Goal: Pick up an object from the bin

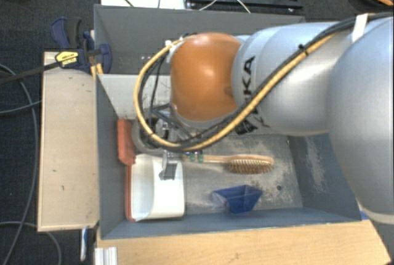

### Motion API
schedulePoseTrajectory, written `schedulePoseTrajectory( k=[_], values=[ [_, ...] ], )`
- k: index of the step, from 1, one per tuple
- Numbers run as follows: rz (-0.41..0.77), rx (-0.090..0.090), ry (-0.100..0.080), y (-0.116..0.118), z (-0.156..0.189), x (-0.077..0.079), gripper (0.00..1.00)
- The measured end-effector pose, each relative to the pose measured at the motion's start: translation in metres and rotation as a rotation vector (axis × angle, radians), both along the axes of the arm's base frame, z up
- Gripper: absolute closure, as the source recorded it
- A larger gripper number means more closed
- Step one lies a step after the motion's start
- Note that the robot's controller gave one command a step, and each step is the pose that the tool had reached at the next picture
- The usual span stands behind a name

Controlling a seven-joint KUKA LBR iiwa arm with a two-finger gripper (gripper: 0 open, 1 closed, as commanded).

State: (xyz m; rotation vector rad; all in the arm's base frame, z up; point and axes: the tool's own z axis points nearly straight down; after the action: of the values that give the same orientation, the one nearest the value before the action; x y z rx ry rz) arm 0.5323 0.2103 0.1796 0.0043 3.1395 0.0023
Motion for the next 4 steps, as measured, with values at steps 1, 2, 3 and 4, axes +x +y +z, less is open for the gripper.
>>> schedulePoseTrajectory(
  k=[1,2,3,4],
  values=[
    [0.02,-0.002,0.009,0.007,-0.022,0.007,0.0],
    [0.041,-0.003,0.0,-0.051,-0.019,0.013,0.0],
    [0.101,0.004,-0.004,-0.019,-0.089,0.053,0.0],
    [0.089,-0.001,0.0,-0.009,-0.022,-0.05,0.0]
  ],
)
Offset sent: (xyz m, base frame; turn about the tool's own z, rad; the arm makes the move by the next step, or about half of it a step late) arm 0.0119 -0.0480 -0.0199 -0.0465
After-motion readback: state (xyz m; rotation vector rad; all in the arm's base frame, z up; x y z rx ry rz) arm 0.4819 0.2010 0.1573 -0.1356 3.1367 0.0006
